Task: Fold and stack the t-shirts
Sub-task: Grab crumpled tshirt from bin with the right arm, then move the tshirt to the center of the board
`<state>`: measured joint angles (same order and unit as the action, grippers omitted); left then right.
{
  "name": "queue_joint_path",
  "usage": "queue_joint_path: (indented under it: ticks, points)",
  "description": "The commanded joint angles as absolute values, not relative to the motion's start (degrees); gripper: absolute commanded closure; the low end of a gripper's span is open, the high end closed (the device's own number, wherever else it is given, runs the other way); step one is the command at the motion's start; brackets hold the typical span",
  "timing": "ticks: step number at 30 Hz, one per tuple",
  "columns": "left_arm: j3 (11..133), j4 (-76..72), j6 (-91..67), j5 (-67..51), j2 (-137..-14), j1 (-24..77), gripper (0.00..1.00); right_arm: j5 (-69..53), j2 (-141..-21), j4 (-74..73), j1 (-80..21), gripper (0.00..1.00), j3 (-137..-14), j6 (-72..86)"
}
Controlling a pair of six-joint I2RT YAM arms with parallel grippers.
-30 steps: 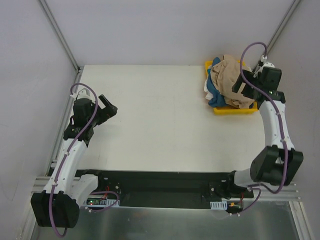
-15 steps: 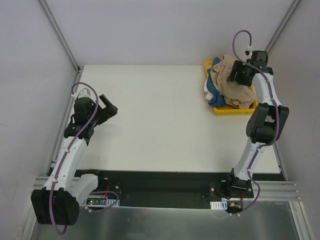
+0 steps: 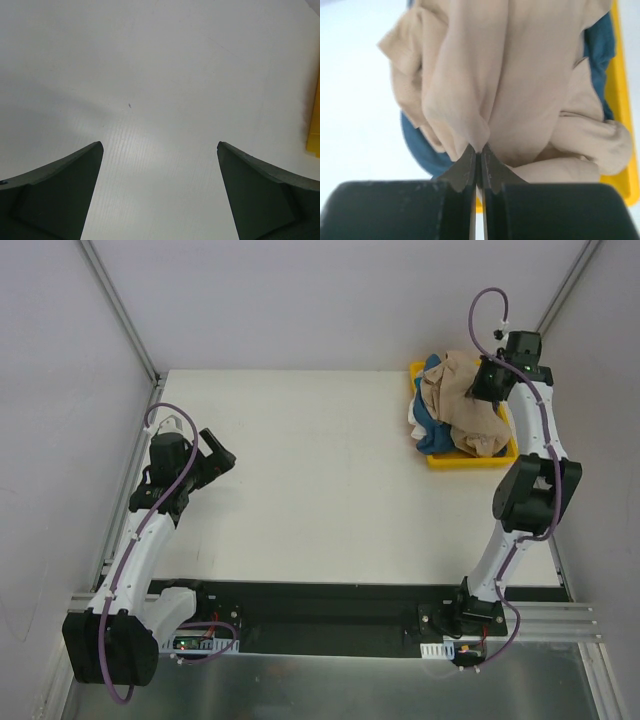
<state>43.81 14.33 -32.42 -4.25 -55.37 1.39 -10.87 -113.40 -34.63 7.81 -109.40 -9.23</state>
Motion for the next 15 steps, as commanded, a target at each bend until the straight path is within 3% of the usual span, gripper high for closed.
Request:
queue_joint_path:
  ticks: [1, 8, 15]
  points:
    - [45.9, 14.5, -31.6, -4.2, -54.2, 1.0, 0.01, -10.3, -98.0, -33.1, 7.6, 0.99, -112.4, -9.0]
    - [45.7, 14.5, -31.2, -2.8, -53.5, 1.1, 0.01, -7.8, -88.4, -27.4, 7.6, 0.99, -113.3, -6.1]
    - [45.9, 14.5, -31.5, -2.8, -54.0, 1.1, 0.01, -17.9, -80.8, -23.7, 5.7, 0.99, -115.3, -0.2]
